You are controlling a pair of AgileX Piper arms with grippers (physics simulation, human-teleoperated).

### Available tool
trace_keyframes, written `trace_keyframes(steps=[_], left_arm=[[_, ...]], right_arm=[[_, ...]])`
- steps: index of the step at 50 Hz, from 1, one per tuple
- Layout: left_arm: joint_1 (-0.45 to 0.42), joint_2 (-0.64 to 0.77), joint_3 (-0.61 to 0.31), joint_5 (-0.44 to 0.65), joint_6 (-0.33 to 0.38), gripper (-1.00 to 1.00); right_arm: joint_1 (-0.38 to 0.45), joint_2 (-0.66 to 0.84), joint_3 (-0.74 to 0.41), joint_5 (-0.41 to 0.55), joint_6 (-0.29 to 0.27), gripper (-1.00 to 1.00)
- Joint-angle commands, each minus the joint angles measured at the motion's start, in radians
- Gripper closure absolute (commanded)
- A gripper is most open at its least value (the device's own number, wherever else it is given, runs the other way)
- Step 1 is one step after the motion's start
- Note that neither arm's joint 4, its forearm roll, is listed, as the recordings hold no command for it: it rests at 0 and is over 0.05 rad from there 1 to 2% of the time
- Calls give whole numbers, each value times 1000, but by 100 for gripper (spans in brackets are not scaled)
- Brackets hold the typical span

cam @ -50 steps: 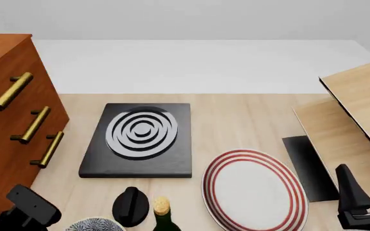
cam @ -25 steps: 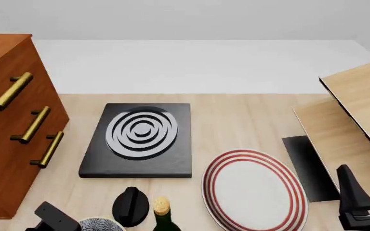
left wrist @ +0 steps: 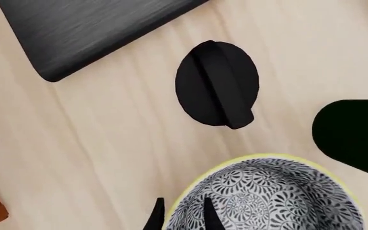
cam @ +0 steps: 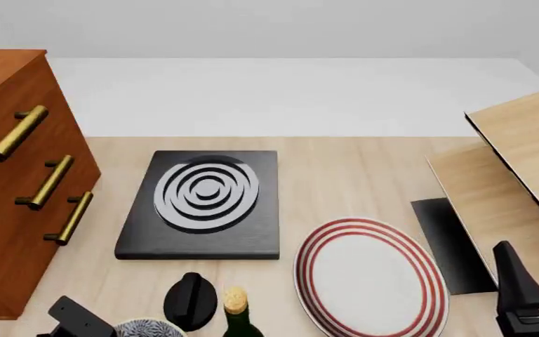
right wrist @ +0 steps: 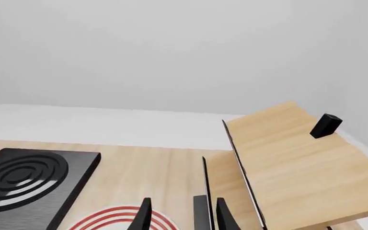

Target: Pick up the akita bowl and put it on the plate.

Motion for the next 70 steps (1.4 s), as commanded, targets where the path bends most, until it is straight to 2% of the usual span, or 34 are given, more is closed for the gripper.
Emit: trace_keyframes(steps=[1, 11, 24, 36, 38, 42, 50, 51, 52, 55, 59, 70], left_arm=[[48, -110, -39, 123, 76, 100], [92, -216, -108, 244, 90, 100], [151, -300, -179, 351, 149, 100], [199, -377, -296, 455, 204, 100], [204, -369, -314, 457, 193, 100], [239, -391, -351, 483, 225, 100], [278, -400, -441, 515, 230, 100], [290, -404, -453, 519, 247, 100], [281, -401, -460, 522, 231, 100], [314, -407, -488, 516, 253, 100], [316, -392, -537, 514, 241, 100], [344, -376, -639, 496, 274, 100]], right_arm=[[-2, -5, -6, 7, 1, -100], [-2, -10, -10, 14, 3, -100], [-4, -25, -18, 33, 5, -100], [-6, -42, -25, 52, 5, -100], [-7, -44, -27, 56, 5, -100], [-8, -45, -27, 56, 4, -100], [-6, -46, -27, 55, 4, -100], [-4, -45, -26, 55, 5, -100], [-4, -45, -26, 55, 5, -100], [-1, -46, -30, 59, 3, -100], [1, -47, -30, 60, 1, -100], [0, -50, -38, 68, -3, -100]])
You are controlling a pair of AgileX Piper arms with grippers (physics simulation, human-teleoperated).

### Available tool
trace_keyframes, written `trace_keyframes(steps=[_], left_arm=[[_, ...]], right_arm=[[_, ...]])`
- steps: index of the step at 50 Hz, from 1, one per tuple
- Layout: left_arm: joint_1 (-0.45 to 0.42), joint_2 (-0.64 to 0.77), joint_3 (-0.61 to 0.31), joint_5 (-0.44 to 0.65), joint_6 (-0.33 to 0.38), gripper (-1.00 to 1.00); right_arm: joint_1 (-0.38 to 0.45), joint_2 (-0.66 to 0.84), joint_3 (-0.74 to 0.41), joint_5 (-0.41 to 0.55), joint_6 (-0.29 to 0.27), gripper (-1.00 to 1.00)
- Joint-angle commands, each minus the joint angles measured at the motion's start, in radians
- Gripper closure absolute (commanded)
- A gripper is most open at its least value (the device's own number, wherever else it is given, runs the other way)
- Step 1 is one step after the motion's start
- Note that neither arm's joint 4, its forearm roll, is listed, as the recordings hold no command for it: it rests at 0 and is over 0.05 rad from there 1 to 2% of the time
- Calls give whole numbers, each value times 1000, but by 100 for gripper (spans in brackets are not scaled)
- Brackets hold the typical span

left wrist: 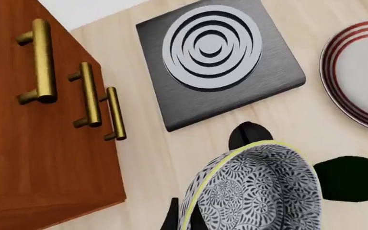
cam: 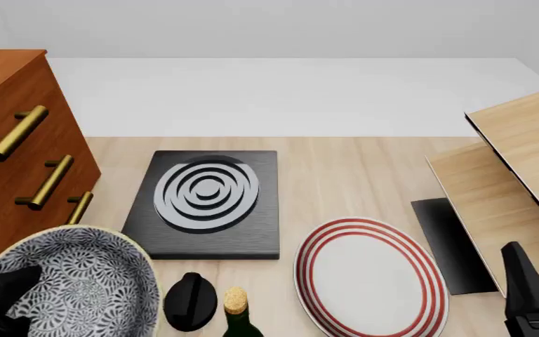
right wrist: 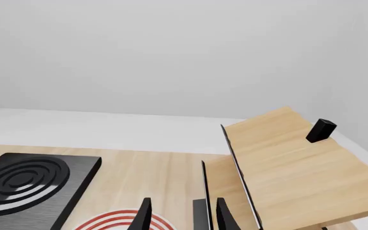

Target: Pick up the akita bowl and put it on the plate.

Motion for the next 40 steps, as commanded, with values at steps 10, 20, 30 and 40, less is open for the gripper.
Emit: trace_keyframes(steps=[10, 20, 30, 40], left_arm=[[30, 6, -106, -6, 30, 100], [30, 6, -106, -6, 30, 100], [-2, 32, -129, -19, 54, 100], [-43, 116, -214, -71, 104, 100]], right_arm=[[1, -2, -6, 6, -4, -100], [1, -2, -6, 6, -4, -100], [28, 52, -25, -18, -11, -100], [88, 209, -82, -119, -8, -100]])
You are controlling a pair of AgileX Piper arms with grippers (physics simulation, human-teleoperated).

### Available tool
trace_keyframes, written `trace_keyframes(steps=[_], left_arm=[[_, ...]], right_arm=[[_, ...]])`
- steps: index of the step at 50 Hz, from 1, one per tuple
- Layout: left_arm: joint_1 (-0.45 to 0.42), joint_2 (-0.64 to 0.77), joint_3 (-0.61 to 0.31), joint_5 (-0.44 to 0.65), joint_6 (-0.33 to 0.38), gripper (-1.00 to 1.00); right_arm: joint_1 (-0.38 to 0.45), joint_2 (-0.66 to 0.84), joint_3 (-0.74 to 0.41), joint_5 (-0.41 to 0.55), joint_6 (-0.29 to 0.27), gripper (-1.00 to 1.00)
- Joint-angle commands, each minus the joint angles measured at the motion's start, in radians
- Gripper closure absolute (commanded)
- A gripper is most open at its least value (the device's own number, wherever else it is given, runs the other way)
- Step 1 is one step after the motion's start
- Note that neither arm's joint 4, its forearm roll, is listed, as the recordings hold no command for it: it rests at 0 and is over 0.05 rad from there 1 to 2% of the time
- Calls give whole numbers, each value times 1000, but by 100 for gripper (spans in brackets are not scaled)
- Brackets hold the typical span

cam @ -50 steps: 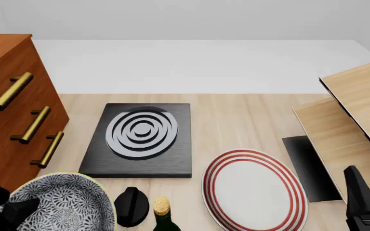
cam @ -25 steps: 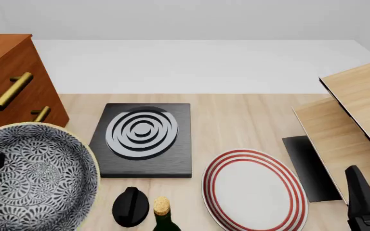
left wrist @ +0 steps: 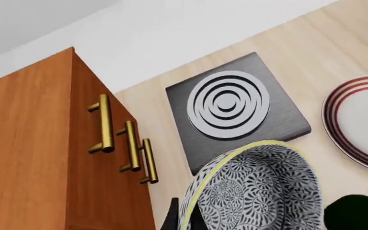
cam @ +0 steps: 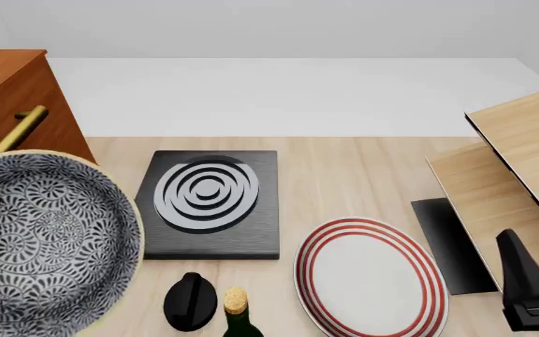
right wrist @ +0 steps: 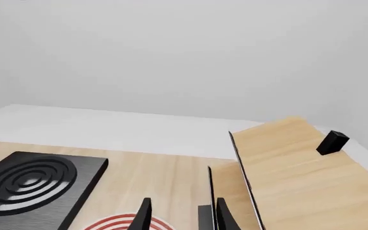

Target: Pick up the akita bowl and put it on the plate.

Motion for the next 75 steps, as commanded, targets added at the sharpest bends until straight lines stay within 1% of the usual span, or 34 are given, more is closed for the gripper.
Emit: trace_keyframes(steps=[1, 3, 4, 8, 9, 10, 11, 14, 17, 19, 21, 25, 28, 32, 37, 38, 42, 43, 45, 47, 49, 51, 53, 54, 55, 57, 60, 64, 66, 75], left_arm=[[-76, 77, 19, -39, 18, 100], [-85, 104, -10, -59, 32, 100], [-85, 104, -10, -59, 32, 100], [-128, 166, -60, -85, 49, 100], [-128, 167, -60, -85, 49, 100], [-143, 191, -80, -101, 62, 100], [-158, 207, -101, -111, 60, 100], [-179, 239, -120, -122, 62, 100], [-268, 297, -158, -131, 41, 100], [-276, 304, -170, -131, 40, 100], [-260, 318, -182, -145, 89, 100], [-281, 346, -214, -149, 101, 100], [-293, 375, -245, -155, 126, 100], [-305, 409, -261, -173, 145, 100], [-323, 452, -293, -193, 147, 100], [-330, 465, -320, -182, 147, 100], [-339, 503, -357, -194, 160, 100], [-355, 521, -373, -198, 159, 100], [-363, 541, -397, -207, 166, 100], [-400, 558, -412, -224, 178, 100], [-405, 573, -421, -231, 180, 100], [-393, 592, -425, -260, 208, 100], [-426, 627, -449, -263, 195, 100], [-426, 627, -449, -262, 195, 100], [-445, 642, -460, -272, 202, 100], [-448, 653, -465, -277, 219, 100], [-462, 677, -484, -287, 225, 100], [-473, 694, -504, -289, 235, 100], [-484, 701, -530, -280, 240, 100], [-517, 731, -564, -283, 253, 100]], right_arm=[[54, 133, -48, -81, 0, -100], [66, 166, -65, -97, -9, -100], [72, 187, -74, -105, -10, -100], [90, 224, -105, -113, -24, -100], [90, 225, -105, -113, -24, -100], [103, 245, -121, -121, -27, -100], [110, 272, -128, -133, -32, -100], [124, 287, -136, -148, -29, -100], [146, 323, -152, -171, -34, -100], [152, 329, -156, -173, -36, -100], [171, 344, -170, -181, -34, -100], [188, 370, -184, -197, -34, -100], [213, 406, -197, -219, -32, -100], [236, 428, -208, -237, -29, -100], [265, 444, -220, -246, -20, -100], [269, 444, -224, -246, -17, -100], [295, 459, -239, -248, -14, -100], [308, 462, -243, -250, -7, -100], [311, 477, -247, -254, -16, -100], [315, 476, -247, -256, -12, -100], [315, 476, -247, -257, -12, -100], [321, 479, -249, -261, -9, -100], [324, 490, -251, -266, -13, -100], [324, 490, -251, -266, -13, -100], [328, 496, -254, -269, -12, -100], [329, 502, -256, -271, -15, -100], [332, 511, -257, -277, -14, -100], [331, 516, -260, -283, -12, -100], [334, 526, -260, -291, -12, -100], [349, 551, -277, -306, -11, -100]])
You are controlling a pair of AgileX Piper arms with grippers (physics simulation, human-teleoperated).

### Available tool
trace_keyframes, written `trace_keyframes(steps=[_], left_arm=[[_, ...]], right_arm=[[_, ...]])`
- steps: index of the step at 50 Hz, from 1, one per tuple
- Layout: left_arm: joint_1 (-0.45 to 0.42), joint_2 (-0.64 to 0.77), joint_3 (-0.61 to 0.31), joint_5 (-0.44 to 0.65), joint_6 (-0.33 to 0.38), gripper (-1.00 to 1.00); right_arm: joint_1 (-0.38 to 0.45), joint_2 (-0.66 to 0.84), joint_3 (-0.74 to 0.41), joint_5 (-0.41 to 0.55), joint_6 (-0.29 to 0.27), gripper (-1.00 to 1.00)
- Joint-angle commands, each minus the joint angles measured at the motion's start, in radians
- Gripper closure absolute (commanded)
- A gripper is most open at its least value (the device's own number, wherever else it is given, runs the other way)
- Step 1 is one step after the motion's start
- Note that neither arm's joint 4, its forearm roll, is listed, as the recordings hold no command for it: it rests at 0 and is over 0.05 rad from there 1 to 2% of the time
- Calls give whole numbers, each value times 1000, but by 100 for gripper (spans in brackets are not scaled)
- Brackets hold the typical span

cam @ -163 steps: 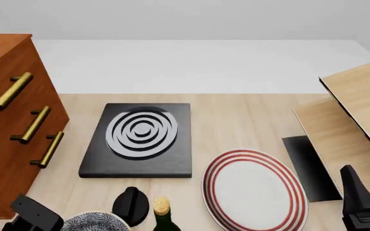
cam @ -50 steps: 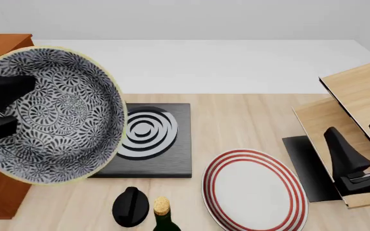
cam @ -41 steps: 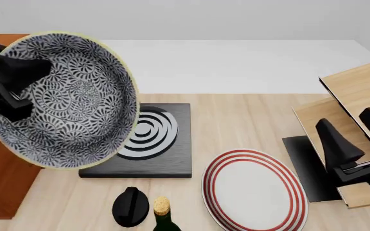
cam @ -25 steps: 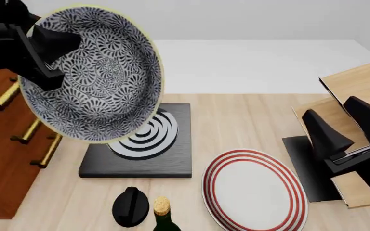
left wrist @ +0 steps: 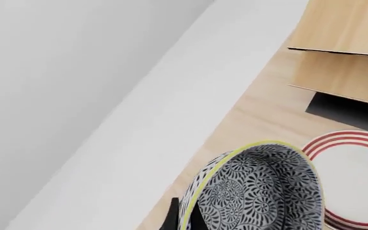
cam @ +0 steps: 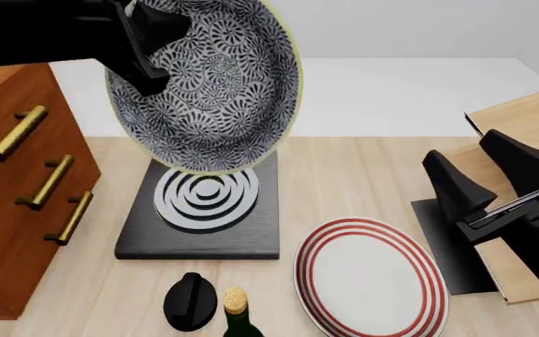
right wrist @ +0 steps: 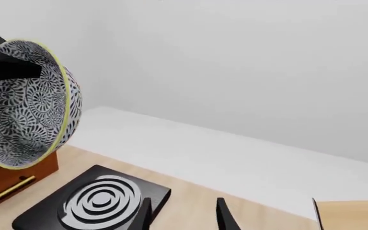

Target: Pick up the akita bowl and put it on the plate.

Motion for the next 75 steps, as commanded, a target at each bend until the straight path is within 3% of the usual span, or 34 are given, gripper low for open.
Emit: trace_keyframes(steps=[1, 29, 38, 58, 75], left_arm=[[-75, 43, 41, 1, -3, 100], [-171, 151, 5, -63, 36, 100], [-168, 173, -18, -62, 39, 100], [-176, 231, -29, -91, 41, 100], [-230, 219, 9, -113, 50, 100]], right_arm=[[16, 33, -13, -24, 5, -100], [143, 165, -20, -156, 43, -100], [194, 131, -32, -132, 68, -100], [261, 45, -45, -42, 58, -100], [281, 87, -54, -84, 70, -100]])
